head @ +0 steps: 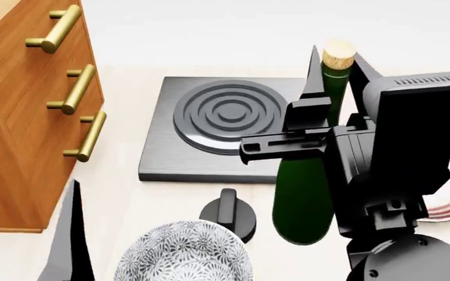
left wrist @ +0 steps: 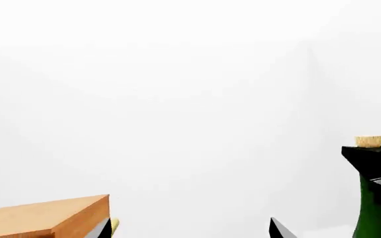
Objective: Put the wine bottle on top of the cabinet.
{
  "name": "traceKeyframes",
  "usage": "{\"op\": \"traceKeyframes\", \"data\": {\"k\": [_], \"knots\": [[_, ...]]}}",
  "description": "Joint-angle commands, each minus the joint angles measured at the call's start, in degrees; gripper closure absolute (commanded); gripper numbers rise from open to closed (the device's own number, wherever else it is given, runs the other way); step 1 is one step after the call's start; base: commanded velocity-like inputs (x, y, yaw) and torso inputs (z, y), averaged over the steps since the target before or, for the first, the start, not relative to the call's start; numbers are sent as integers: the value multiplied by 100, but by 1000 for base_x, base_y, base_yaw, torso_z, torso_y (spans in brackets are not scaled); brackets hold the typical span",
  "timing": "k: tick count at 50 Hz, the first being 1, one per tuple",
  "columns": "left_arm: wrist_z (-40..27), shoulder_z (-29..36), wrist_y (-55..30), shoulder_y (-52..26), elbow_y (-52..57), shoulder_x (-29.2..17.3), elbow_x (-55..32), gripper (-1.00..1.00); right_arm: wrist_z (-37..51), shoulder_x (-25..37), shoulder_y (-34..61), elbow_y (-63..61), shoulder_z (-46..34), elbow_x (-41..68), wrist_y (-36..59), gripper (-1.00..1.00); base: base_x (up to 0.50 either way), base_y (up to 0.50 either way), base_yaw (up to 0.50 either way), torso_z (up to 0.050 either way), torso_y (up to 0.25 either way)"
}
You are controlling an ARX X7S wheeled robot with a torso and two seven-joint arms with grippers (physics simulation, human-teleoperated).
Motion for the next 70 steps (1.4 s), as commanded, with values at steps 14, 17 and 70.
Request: {"op": "traceKeyframes", "data": {"k": [14,17,70], "knots": [[674,692,-551,-699,-1059,-139,-1104,-100,-213,-528,466,122,-17,190,92,100,0,0,0,0,0],[697,811,-655,-887,-1304,-195,-1051,-100,-258,-528,443,151,-103,108,30,100,0,0,0,0,3],[451,1599,-553,-3143,-4717,113,-1703,-100,-22,-559,795,-68,-205,455,242,100,0,0,0,0,1]]}}
